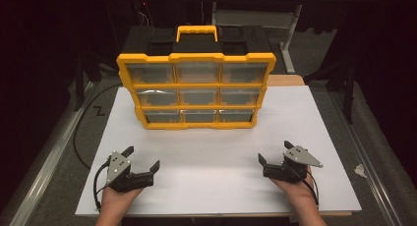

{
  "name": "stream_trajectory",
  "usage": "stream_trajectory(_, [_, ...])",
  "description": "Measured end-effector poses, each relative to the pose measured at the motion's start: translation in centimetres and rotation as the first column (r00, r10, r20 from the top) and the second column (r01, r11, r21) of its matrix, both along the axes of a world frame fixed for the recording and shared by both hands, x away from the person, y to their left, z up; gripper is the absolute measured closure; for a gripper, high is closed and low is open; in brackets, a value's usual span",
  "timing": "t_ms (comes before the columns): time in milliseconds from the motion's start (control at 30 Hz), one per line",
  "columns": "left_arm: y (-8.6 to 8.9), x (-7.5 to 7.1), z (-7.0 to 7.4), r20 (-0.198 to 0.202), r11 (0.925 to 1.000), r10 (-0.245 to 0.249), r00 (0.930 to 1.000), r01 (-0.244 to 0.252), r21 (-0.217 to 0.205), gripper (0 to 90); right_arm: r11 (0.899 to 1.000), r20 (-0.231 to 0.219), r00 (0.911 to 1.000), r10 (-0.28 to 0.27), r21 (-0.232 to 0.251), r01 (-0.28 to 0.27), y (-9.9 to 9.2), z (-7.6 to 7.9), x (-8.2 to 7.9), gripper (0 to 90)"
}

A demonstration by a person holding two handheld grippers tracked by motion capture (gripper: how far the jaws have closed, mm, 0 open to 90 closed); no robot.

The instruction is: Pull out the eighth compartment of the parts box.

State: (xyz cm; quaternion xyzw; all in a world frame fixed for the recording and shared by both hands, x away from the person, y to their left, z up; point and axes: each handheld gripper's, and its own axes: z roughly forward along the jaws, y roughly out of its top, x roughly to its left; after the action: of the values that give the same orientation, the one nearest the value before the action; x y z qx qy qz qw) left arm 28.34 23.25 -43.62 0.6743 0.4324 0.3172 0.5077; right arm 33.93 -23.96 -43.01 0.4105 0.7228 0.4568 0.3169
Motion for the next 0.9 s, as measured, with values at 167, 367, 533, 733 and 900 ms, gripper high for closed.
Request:
stream_trajectory(167, [-0.1,0.1,-0.1,-0.008,0.9999,-0.013,0.9999,0.013,0.006,0.3,1.000,0.003,1.0000,0.003,-0.016,-0.003,0.9,0.2,1.0,1.0])
stream_trajectory(367, [-0.1,0.0,-0.1,-0.010,0.9999,-0.015,0.9998,0.015,0.007,0.3,0.999,-0.017,0.9998,0.000,-0.046,-0.001,1.9,0.1,2.7,1.0])
stream_trajectory(533, [-0.1,0.0,-0.2,-0.014,0.9999,-0.016,0.9998,0.016,0.004,0.3,0.997,-0.017,0.9998,0.010,-0.076,-0.011,2.6,-0.1,3.7,1.1])
stream_trajectory(733, [-0.1,0.0,-0.2,-0.010,0.9999,-0.015,0.9998,0.015,0.001,0.2,0.995,-0.018,0.9998,0.004,-0.100,-0.005,3.3,-0.2,4.9,1.1])
stream_trajectory(900, [-0.1,-0.1,-0.2,-0.008,0.9999,-0.017,0.9998,0.017,-0.001,0.3,0.994,-0.016,0.9997,-0.020,-0.104,0.018,3.4,0.0,5.9,1.2])
